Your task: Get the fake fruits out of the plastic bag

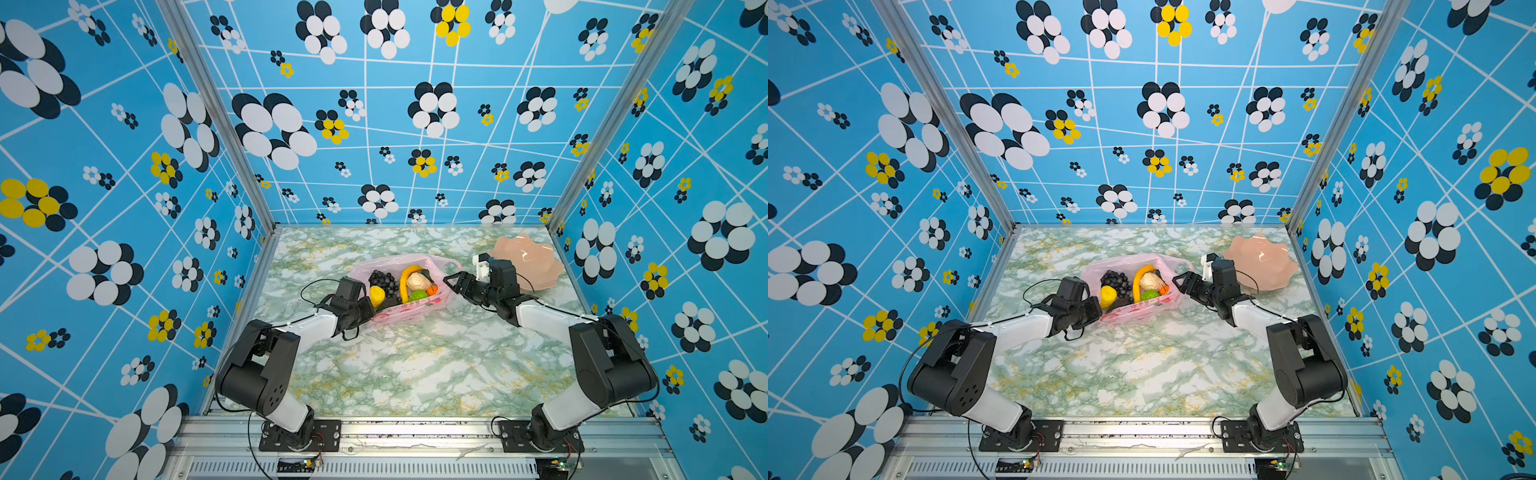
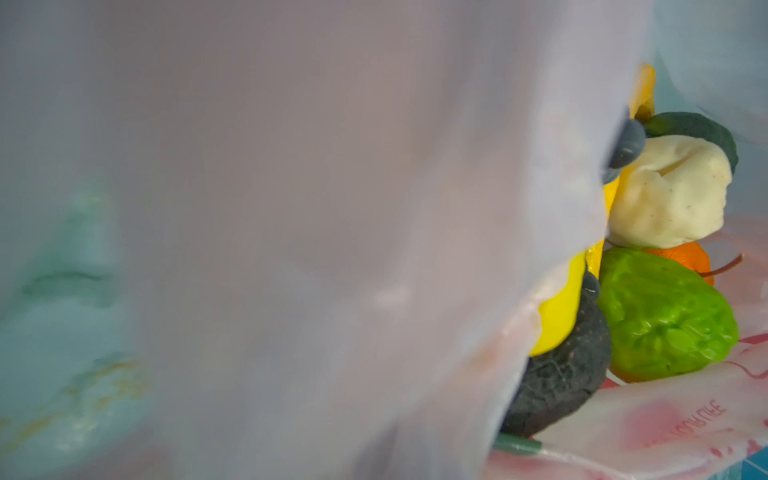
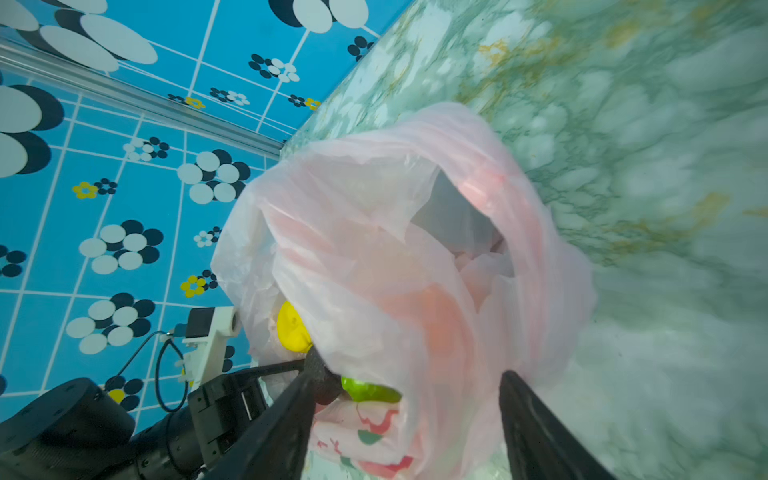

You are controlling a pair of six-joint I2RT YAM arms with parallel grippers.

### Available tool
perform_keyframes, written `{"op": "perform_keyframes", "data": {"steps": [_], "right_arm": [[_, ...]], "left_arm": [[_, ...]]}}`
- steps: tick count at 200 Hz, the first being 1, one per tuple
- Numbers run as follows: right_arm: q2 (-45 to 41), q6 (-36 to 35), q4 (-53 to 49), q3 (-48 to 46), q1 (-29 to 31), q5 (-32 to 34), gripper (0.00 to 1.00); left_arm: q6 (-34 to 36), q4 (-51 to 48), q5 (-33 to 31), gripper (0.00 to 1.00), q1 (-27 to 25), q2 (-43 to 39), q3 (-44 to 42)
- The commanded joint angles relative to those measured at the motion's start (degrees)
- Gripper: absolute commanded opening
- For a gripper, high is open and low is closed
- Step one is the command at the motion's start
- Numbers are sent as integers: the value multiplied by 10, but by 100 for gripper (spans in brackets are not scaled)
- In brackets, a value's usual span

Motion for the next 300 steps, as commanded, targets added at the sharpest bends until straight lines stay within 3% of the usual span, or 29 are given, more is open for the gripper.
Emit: {"op": "perform_keyframes", "data": {"steps": [1, 51, 90, 162, 224, 248, 278, 300], "right_arm": [[-29, -81, -145, 23, 3, 75, 76], [-39, -104, -234, 67, 17, 149, 78], [15, -69, -222, 89, 21, 129, 78], [90, -30, -179, 151, 35, 90, 79], [137, -18, -231, 194, 42, 130, 79], [135, -33, -254, 194, 42, 153, 68], [96, -49, -256, 157, 40, 175, 31], [91, -55, -257, 138, 38, 177, 15]], "left_arm": [[22, -15, -37, 5, -34, 28, 33], [20, -30, -70, 5, -90, 84, 84], [21, -39, -86, 6, -130, 114, 113], [17, -27, -92, 6, -155, 122, 92], [10, -26, -97, 7, -166, 123, 97], [11, -34, -103, 7, -164, 120, 99], [2, -33, -108, 7, -159, 117, 93], [-7, -22, -105, 7, -153, 116, 83]]}}
